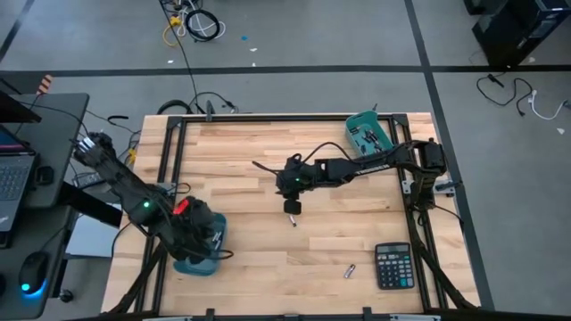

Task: Sort batteries
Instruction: Put the silver battery into the blue bin

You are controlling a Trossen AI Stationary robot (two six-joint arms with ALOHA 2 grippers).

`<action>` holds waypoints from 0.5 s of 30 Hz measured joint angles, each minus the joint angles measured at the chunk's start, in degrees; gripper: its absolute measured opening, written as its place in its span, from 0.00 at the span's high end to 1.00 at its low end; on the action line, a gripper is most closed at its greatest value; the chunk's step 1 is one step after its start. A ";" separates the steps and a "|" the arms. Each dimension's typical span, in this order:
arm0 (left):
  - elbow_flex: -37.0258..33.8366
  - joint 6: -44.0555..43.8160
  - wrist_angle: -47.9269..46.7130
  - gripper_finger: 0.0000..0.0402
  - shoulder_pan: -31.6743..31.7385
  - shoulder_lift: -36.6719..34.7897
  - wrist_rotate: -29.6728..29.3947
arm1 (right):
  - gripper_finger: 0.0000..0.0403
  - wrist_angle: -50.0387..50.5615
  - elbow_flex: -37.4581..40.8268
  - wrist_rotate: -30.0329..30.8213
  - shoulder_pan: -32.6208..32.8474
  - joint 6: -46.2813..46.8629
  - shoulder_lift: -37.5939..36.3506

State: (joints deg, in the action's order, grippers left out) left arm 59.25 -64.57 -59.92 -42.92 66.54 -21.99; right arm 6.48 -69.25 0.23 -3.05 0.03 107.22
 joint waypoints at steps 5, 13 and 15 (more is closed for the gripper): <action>-3.95 -3.38 0.83 0.95 -1.55 0.24 3.38 | 0.73 -4.40 1.98 -0.04 0.02 0.44 -0.02; -11.22 -5.08 7.70 0.94 -2.20 0.27 3.44 | 0.73 -4.76 2.31 -0.22 0.09 1.36 -0.02; -13.26 -5.30 11.22 0.94 -2.20 0.27 3.88 | 0.73 -4.72 2.31 -0.22 0.09 1.36 -0.02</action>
State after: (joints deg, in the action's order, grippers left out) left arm 45.99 -69.87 -48.70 -45.12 66.81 -18.11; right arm 1.76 -66.94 0.01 -2.96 1.39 107.20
